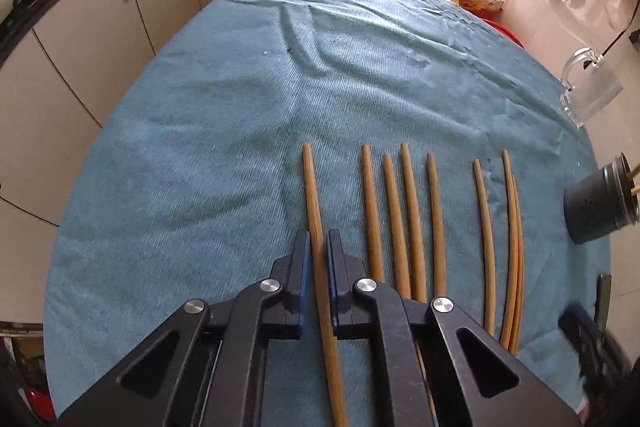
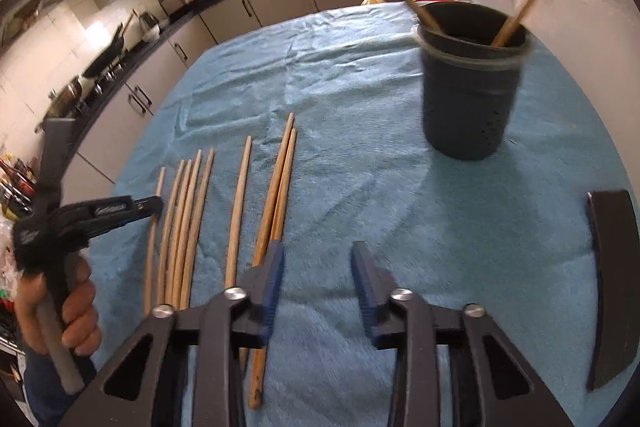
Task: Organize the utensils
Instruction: 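Move both tools back over the remaining chopsticks, then close the left tool on a chopstick while the right tool grasps another chopstick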
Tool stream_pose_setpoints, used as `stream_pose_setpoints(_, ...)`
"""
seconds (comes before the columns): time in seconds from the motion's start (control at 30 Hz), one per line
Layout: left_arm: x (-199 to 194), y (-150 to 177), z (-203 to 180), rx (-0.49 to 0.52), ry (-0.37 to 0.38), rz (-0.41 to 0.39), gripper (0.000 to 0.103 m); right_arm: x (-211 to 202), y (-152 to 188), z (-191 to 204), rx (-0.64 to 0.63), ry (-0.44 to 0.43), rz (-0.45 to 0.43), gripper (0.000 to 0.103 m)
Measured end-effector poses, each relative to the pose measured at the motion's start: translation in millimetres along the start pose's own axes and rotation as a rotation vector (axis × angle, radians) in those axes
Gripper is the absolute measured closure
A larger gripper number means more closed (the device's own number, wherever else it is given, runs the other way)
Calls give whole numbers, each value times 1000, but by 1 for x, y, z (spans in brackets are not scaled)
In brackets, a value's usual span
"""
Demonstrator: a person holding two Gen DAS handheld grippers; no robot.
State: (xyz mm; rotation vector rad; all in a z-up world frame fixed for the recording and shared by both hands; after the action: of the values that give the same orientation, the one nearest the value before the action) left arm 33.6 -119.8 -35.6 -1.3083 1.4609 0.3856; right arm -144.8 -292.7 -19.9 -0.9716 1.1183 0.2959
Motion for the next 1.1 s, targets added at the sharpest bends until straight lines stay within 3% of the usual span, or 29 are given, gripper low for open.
stream_pose_setpoints(0.23, -8, 12, 7, 8, 18, 1, 96, 39, -27, 28, -46, 25, 75, 84)
stream_pose_setpoints(0.5, -7, 12, 7, 20, 34, -7, 96, 62, -39, 39, -38, 19, 143, 85)
stream_pose_setpoints(0.9, 2, -2, 0, 36, -18, 3, 96, 78, -61, 61, -178, 210, 122, 88)
stream_pose_setpoints(0.93, 2, -3, 0, 32, -11, -3, 96, 79, -63, 61, -191, 215, 116, 94)
stream_pose_setpoints(1.1, -11, 1, -1, 19, 65, -26, 97, 66, -62, 51, -139, 134, 80, 96)
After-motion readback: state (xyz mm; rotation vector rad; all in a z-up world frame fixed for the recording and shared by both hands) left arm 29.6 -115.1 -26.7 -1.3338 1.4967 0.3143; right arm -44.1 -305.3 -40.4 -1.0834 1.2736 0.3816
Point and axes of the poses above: each gripper's, at about its wrist camera, not at the fingertips, and x roughly the way its jaws point, z to its left, y to its underside, the point moved 4 cm from there along x, roughly the way its jaws point, and after that the axes turned 15 degrees about y, right-handed, at the moved point
